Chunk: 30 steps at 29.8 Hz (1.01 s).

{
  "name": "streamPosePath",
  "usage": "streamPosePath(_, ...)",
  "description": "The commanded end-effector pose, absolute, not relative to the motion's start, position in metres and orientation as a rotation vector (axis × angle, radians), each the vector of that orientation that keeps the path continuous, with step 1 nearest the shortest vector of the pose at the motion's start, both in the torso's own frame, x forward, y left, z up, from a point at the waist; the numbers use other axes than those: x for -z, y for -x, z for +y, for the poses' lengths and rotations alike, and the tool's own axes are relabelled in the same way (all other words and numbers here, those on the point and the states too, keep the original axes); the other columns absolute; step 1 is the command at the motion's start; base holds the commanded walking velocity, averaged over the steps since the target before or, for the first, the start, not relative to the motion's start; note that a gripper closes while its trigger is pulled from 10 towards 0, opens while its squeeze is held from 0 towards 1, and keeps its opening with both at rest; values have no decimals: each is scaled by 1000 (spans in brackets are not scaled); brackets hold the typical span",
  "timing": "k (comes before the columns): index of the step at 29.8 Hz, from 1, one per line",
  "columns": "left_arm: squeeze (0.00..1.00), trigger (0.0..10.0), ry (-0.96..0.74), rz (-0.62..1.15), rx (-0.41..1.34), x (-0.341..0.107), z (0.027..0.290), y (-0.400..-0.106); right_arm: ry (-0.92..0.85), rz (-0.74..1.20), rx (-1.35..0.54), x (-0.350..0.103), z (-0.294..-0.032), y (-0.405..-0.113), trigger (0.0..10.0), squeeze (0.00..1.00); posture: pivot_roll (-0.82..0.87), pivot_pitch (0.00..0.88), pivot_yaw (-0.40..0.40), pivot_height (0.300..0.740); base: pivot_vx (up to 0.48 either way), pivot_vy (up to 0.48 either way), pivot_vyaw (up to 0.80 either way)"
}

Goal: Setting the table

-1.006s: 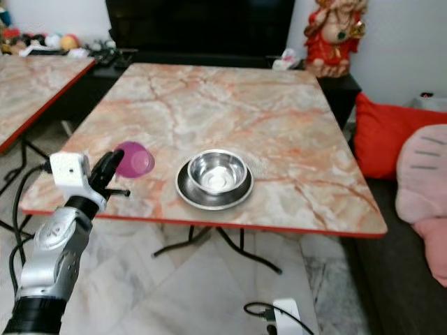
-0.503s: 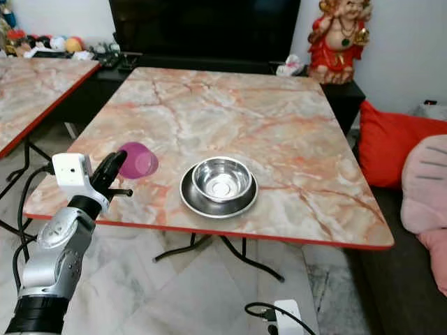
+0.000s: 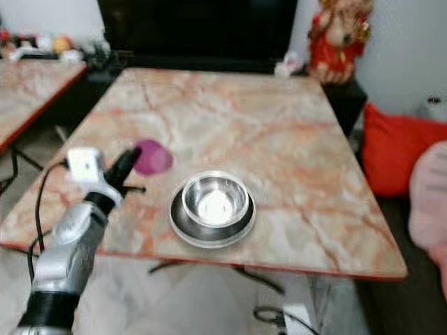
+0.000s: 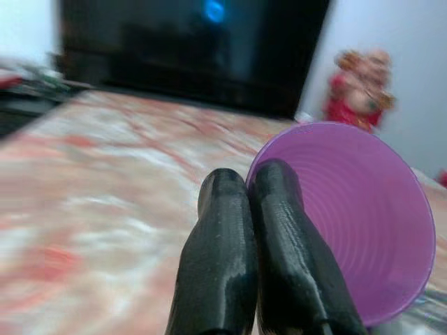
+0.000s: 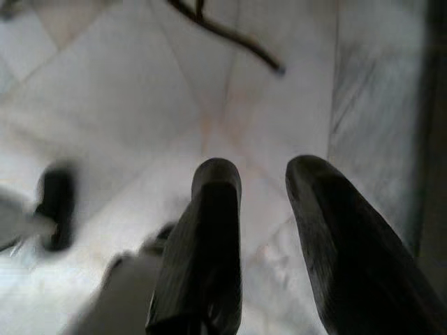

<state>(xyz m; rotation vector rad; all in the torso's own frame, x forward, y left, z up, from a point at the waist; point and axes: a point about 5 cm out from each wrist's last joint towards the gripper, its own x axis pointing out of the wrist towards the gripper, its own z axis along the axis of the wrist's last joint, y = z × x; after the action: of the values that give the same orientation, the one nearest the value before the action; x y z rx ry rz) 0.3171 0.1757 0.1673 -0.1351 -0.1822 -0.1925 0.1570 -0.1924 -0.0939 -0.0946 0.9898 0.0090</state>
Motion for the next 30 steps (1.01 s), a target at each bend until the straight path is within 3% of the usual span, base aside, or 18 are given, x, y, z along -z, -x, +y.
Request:
streamPosePath(1,0,10000,134,-181,170,-169,184,-316,82,979,-35,94,-182,-160,10000,0,125,0,-41,740,296,0,0)
streamPosePath(14,0,10000,181,-45,190,-167,178,-324,85,982,-41,94,-182,-160,10000,0,127,0,-40,740,21,0,0)
streamPosePath(20,0,10000,227,-62,166,-184,177,-334,87,984,-45,94,-182,-160,10000,0,129,0,-41,740,0,0,0)
streamPosePath(30,0,10000,221,185,22,-171,183,-346,85,983,-45,94,-181,-161,10000,0,122,0,-35,740,0,0,0)
